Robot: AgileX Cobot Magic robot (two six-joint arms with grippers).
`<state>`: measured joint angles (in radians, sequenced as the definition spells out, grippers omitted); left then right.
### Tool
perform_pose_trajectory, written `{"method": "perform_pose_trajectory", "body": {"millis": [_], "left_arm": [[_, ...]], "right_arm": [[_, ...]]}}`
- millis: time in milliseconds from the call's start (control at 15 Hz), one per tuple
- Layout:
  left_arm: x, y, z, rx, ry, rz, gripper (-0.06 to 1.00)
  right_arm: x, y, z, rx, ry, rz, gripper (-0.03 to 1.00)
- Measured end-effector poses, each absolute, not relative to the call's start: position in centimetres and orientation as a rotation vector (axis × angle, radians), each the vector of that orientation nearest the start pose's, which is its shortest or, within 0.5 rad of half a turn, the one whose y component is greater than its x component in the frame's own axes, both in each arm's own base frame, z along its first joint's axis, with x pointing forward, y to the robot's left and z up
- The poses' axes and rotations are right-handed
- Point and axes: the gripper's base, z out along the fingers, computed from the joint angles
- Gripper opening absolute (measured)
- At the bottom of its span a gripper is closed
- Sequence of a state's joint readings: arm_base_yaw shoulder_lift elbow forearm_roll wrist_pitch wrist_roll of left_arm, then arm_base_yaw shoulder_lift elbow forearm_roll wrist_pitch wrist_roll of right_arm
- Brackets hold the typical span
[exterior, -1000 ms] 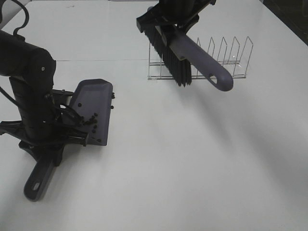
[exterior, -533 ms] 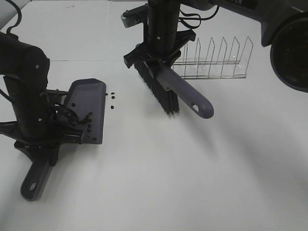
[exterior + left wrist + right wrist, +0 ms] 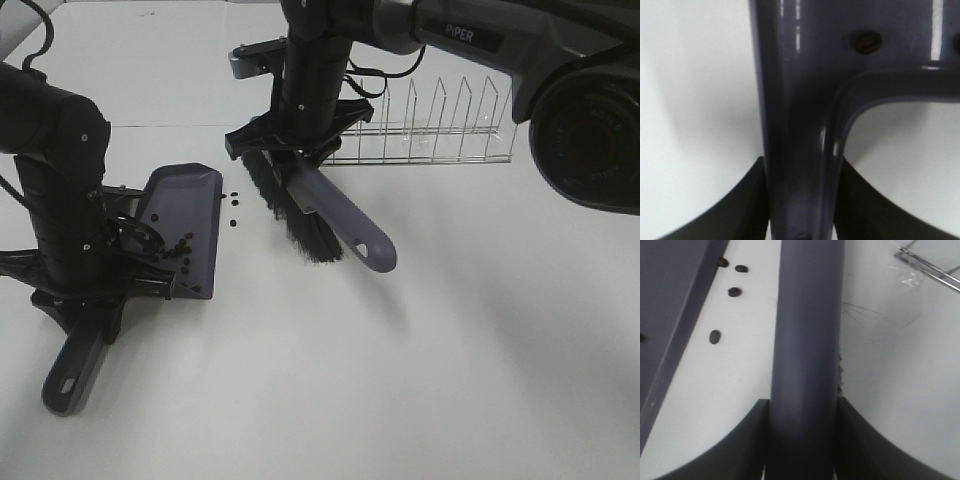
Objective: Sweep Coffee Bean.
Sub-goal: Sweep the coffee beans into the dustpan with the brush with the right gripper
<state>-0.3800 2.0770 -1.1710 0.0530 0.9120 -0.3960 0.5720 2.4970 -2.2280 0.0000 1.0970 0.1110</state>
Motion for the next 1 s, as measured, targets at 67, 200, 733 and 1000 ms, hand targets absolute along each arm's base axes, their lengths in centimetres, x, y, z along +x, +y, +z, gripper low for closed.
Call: {"method": "perform_pose_trajectory", "body": {"millis": [67, 200, 733, 1000], "left_arm": [[32.0, -12.4, 9.3, 0.037, 3.27, 0.16, 0.32], [32.0, -12.4, 9.3, 0.038, 3.27, 0.161, 0.32], [32.0, -12.4, 9.3, 0.035, 3.27, 0.161, 0.32], [32.0, -12.4, 9.3, 0.036, 3.271, 0.161, 0.32]], "right_arm": [[43.8, 29.4, 14.8, -0.686, 2.774, 0.146, 0.27], [42.3, 32.4, 14.0, -0.765, 2.761, 0.218, 0.27], [41.5, 34.1, 14.9, -0.786, 2.731, 0.418, 0.27], [41.3, 33.7, 19.3, -0.796, 2.637, 0.381, 0.27]]}}
